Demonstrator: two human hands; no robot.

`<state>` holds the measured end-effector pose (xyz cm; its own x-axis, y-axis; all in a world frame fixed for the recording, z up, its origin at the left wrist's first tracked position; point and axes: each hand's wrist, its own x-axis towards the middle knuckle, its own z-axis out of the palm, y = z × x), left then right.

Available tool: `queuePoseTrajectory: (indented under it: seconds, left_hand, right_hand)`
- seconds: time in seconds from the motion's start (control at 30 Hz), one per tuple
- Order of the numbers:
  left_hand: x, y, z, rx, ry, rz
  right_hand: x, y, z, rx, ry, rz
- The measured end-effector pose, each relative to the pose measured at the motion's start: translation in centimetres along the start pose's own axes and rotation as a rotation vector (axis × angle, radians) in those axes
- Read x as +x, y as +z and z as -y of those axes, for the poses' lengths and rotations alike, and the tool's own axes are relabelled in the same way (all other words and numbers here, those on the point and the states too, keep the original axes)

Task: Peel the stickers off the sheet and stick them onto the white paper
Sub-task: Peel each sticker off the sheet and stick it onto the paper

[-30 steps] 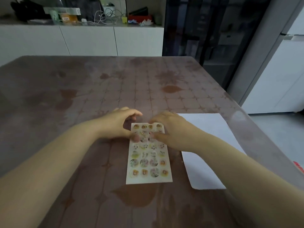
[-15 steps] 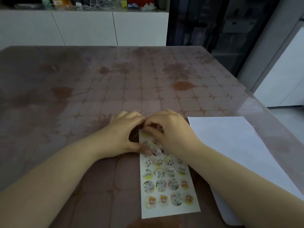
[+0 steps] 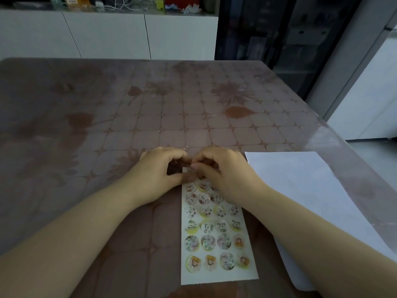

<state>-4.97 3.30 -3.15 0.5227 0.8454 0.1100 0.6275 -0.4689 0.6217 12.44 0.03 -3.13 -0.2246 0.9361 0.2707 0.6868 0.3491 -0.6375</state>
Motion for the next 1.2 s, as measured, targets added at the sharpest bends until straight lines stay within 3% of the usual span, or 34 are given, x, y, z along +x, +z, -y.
queuePoseTrajectory:
  seconds: [0.27, 0.63, 0.8, 0.93, 1.0, 1.2]
  left_hand:
    - [-0.1, -0.1, -0.1, -0.136, -0.044, -0.003]
    - [-0.2, 0.3, 0.3, -0.104, -0.03, -0.08]
    - [-0.2, -0.2, 0.2, -0.145, -0.041, 0.004]
    - [0.0, -1.1, -0.1, -0.401, -0.095, 0.132]
    - [0.2, -1.0, -0.1, -0.481, -0.143, 0.099]
    - [0.5, -0.7, -0.1, -0.392, -0.207, 0.067]
  right_hand:
    - [-0.3, -0.7, 0.4, 0.019, 0.042, 0.042]
    - [-1.0, -0.8, 1.3, 0.094, 0.088, -0.075]
    - [-1.0, -0.9, 1.4, 0.113, 0.105, -0.076]
    - [-1.0, -1.0, 1.7, 0.177, 0.136, -0.111]
    - [-1.0, -0.7, 1.7, 0.198, 0.157, -0.117]
    - [-1.3, 0.2, 2.2, 0.247, 0.193, -0.072]
